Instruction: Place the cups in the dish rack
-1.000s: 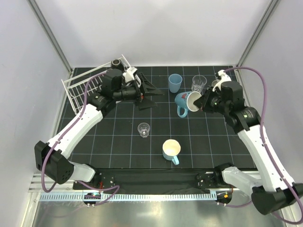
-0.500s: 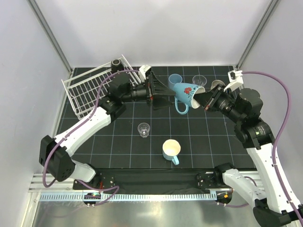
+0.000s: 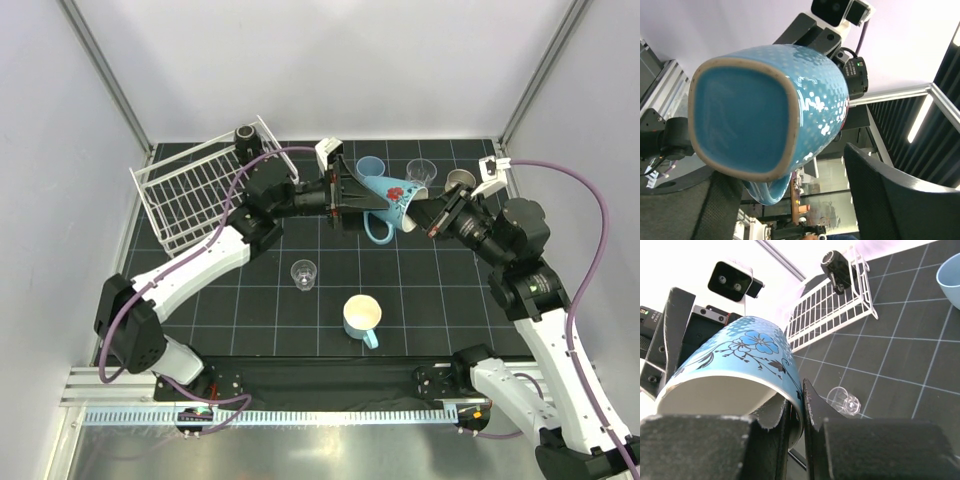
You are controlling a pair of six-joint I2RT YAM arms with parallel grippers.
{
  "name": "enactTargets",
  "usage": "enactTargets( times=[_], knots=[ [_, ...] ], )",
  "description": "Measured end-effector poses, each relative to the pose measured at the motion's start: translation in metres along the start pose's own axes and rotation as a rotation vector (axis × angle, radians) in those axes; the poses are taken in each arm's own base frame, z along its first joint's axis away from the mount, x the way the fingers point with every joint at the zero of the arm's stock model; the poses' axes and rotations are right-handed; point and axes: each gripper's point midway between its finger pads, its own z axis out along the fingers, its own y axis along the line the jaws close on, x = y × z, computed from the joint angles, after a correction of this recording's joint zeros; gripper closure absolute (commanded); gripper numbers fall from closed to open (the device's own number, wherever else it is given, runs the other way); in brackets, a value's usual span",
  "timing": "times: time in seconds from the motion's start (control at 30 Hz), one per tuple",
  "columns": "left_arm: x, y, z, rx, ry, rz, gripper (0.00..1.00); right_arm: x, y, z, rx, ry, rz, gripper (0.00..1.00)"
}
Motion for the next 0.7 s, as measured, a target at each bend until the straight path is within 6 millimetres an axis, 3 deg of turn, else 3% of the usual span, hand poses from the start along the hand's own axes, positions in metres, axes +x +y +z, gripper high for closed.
enactTargets(
  times=[0.07, 0.2, 0.37, 0.7],
  knots=[
    [0.001, -0.003, 0.003, 0.012, 0.007, 0.004, 0.3, -0.001, 0.001, 0.001, -0.011, -0.008, 0.004, 0.96],
    [0.002, -0.003, 0.01, 0.02, 0.019, -0.009, 0.44, -0.005, 0.002, 0.0, -0.025, -0.042, 0.003, 0.96],
    [0.005, -0.004, 0.015, 0.034, 0.041, -0.021, 0.5, -0.01, -0.001, 0.0, -0.007, -0.071, 0.006, 0.96],
    [0.004, -0.008, 0.018, 0.053, 0.048, -0.013, 0.72, -0.017, -0.003, 0.001, 0.009, -0.106, 0.023, 0.96]
  ],
)
